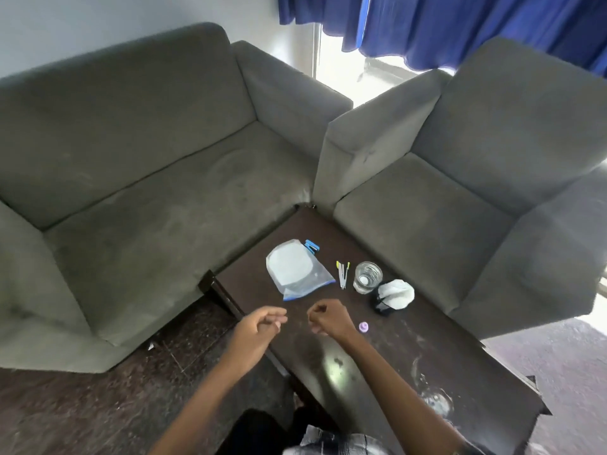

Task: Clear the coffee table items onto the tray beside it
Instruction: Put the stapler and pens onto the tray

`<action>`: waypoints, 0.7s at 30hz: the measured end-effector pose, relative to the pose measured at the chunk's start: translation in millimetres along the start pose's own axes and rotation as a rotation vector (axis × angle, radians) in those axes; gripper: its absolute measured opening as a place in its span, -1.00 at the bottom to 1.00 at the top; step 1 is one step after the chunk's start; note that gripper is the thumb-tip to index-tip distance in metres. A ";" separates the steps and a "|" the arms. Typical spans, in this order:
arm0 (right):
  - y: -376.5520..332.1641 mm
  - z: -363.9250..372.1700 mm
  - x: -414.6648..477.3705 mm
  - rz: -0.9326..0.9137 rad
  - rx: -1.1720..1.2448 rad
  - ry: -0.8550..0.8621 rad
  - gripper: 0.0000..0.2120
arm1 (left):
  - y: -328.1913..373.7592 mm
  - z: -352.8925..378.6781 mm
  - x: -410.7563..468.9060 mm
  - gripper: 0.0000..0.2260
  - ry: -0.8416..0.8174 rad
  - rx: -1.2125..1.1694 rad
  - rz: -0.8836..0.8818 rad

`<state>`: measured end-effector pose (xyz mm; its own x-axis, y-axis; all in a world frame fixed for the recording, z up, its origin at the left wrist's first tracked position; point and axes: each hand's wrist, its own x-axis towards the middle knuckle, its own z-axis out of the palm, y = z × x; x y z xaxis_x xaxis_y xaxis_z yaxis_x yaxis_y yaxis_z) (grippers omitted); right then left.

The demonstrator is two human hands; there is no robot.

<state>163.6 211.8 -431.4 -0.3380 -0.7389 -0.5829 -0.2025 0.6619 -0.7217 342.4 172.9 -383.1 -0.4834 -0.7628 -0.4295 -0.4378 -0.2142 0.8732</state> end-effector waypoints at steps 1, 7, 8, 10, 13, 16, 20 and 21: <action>-5.3 0.0 12.5 0.019 -0.018 0.001 -0.73 | 4.1 -6.7 11.0 -0.73 -0.006 0.000 0.004; -23.3 1.7 93.0 0.105 -0.182 0.099 -0.86 | 11.6 -41.0 79.1 -0.73 -0.057 -0.016 -0.022; -26.0 0.7 107.9 0.119 -0.191 0.125 -0.81 | 11.3 -46.1 91.9 -0.75 -0.073 -0.017 -0.031; -33.0 -1.6 140.9 0.145 -0.202 0.185 -0.77 | 7.1 -57.4 120.7 -0.76 -0.117 -0.011 -0.043; -42.6 -2.4 197.2 0.175 -0.296 0.239 -0.78 | -4.7 -75.0 167.5 -0.74 -0.156 0.008 -0.052; -46.0 1.1 253.2 0.210 -0.387 0.317 -0.73 | -19.0 -93.2 211.6 -0.74 -0.154 -0.032 -0.075; -34.0 11.3 313.6 0.283 -0.443 0.336 -0.68 | -40.2 -111.8 252.1 -0.87 -0.151 -0.045 -0.087; -30.4 14.0 323.6 0.288 -0.453 0.323 -0.67 | -45.2 -115.8 257.5 -0.87 -0.155 -0.038 -0.091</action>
<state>73.2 -49.1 -603.3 -0.6837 -0.4943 -0.5369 -0.4072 0.8689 -0.2814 325.4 -84.5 -506.4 -0.5556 -0.6368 -0.5346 -0.4571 -0.3033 0.8361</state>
